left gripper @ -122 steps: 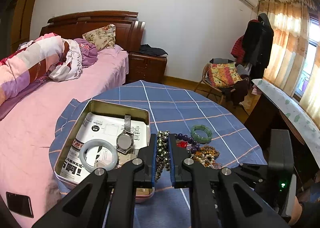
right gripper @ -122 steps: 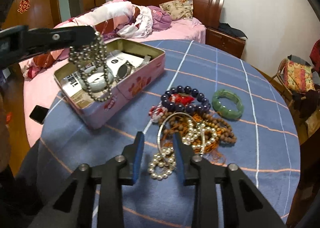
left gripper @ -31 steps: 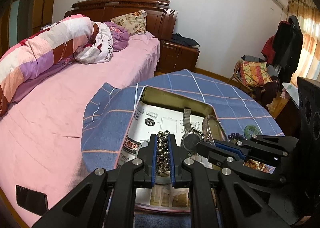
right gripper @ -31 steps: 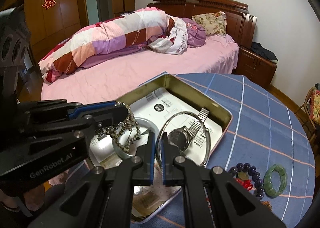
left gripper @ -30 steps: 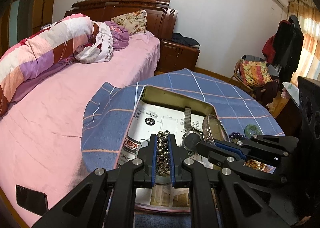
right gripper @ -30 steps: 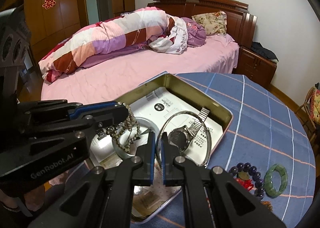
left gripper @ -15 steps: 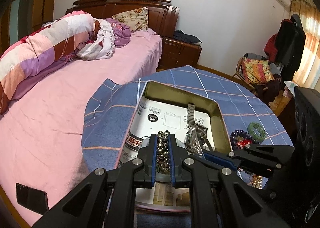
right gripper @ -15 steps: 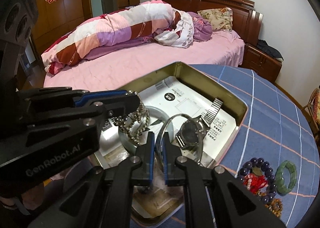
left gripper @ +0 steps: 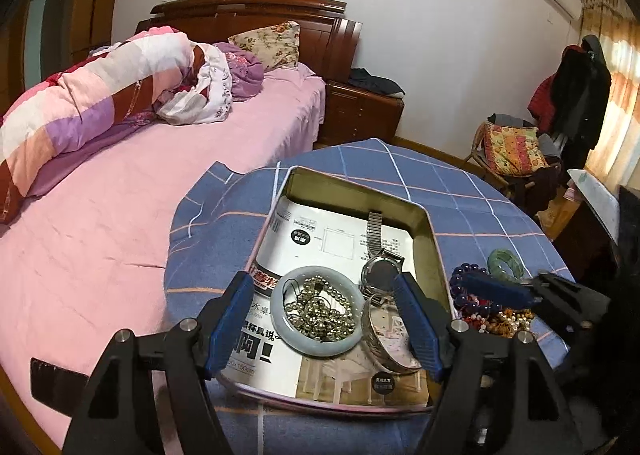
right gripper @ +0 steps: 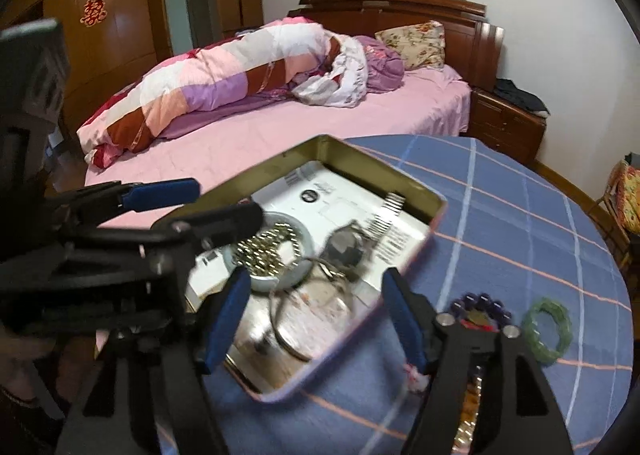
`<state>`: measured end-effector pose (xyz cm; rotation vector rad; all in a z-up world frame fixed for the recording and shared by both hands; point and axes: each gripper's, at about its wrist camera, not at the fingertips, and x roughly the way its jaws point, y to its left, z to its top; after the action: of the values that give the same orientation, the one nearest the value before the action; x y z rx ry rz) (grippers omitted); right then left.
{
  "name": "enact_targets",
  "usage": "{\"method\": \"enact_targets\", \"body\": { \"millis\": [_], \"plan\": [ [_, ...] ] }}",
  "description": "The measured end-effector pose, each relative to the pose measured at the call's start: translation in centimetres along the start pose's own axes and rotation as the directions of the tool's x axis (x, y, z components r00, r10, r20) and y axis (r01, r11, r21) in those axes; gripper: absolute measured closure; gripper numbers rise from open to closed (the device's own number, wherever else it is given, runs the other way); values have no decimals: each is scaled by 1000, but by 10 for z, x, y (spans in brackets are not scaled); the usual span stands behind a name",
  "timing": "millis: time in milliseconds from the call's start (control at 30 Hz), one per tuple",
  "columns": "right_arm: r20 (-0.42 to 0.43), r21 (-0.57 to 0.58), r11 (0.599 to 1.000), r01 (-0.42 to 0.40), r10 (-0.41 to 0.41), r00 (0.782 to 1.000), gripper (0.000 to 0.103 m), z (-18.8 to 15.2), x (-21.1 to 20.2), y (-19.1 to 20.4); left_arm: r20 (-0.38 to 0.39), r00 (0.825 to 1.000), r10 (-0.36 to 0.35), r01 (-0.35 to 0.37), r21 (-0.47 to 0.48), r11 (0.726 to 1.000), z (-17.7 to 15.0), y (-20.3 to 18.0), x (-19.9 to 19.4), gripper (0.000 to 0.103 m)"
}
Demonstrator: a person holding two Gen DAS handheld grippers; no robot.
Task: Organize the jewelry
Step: 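Open both grippers and move them back toward the remaining jewelry, then grasp the dark purple bead bracelet with the left gripper and lift it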
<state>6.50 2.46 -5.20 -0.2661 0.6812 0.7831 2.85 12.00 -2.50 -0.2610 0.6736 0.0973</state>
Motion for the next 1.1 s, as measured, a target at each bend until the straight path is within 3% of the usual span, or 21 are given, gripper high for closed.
{"method": "enact_targets", "body": {
  "millis": [267, 567, 967, 1100],
  "plan": [
    [4, 101, 991, 90, -90, 996, 25, -21, -34, -49, 16, 1000, 3, -4, 23, 1000, -1, -19, -3, 30],
    [-64, 260, 935, 243, -234, 970, 23, -57, -57, -115, -4, 999, -45, 46, 134, 990, -2, -69, 6, 30],
    [-62, 305, 907, 289, -284, 957, 16, -72, -66, -142, -44, 995, -86, 95, 283, 955, -7, -138, 28, 30],
    [-68, 326, 897, 298, -293, 954, 16, -77, -67, -152, -88, 992, -93, 117, 314, 942, -12, -155, 49, 30]
  ]
}}
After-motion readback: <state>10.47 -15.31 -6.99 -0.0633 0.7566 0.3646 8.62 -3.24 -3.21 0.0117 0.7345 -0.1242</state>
